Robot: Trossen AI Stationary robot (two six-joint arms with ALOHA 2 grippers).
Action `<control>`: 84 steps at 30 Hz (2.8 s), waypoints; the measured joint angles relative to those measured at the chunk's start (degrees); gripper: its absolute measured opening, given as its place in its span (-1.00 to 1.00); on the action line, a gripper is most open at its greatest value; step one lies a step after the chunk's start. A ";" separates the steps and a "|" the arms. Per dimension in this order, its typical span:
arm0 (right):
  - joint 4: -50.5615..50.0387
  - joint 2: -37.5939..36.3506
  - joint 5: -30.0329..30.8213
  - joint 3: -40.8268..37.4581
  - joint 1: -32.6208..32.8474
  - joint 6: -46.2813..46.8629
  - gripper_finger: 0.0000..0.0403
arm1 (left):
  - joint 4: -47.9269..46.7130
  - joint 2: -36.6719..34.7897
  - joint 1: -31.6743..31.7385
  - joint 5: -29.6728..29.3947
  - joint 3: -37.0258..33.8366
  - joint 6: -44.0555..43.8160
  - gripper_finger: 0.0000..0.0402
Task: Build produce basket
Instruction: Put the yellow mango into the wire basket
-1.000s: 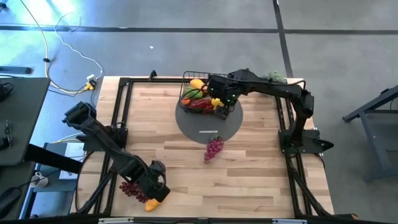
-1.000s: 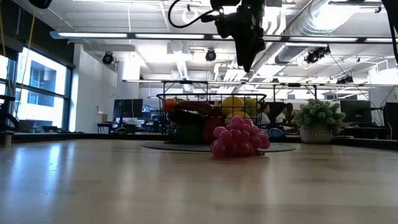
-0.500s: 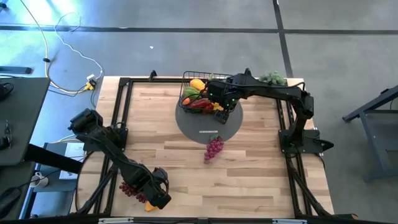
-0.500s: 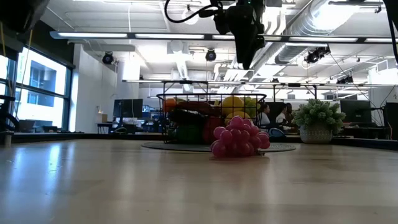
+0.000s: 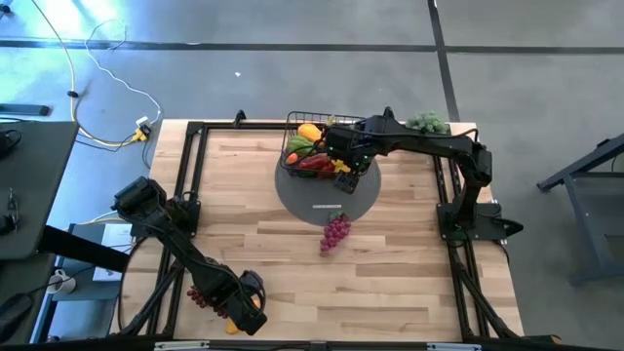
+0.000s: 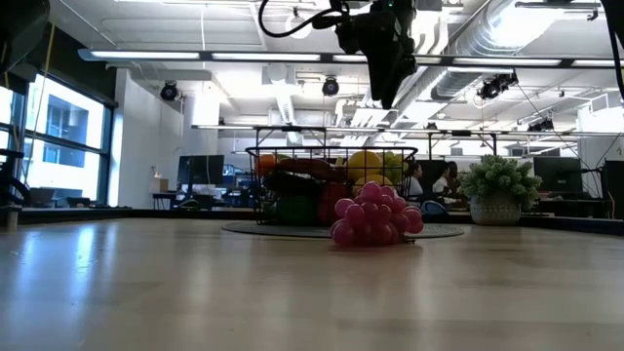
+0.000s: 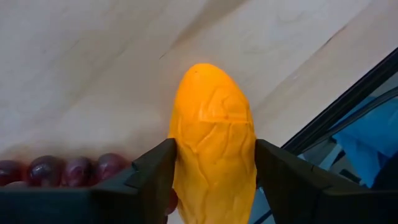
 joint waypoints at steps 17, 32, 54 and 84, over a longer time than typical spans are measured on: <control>-0.39 0.00 0.63 0.00 0.00 -0.46 0.40 | 3.11 0.07 -0.04 -3.03 -0.12 2.23 -0.73; 0.73 -2.58 4.17 -0.02 -0.36 -3.21 0.40 | 3.41 -5.14 6.81 -11.34 -0.30 11.89 -0.80; 5.07 -9.33 6.77 -0.02 -8.93 -10.78 0.40 | 8.32 -16.10 38.47 -16.01 -0.14 42.46 -0.80; 10.62 -9.35 6.22 -0.02 -13.27 -11.74 0.40 | 33.51 -18.67 74.07 -10.57 -0.15 105.14 -0.79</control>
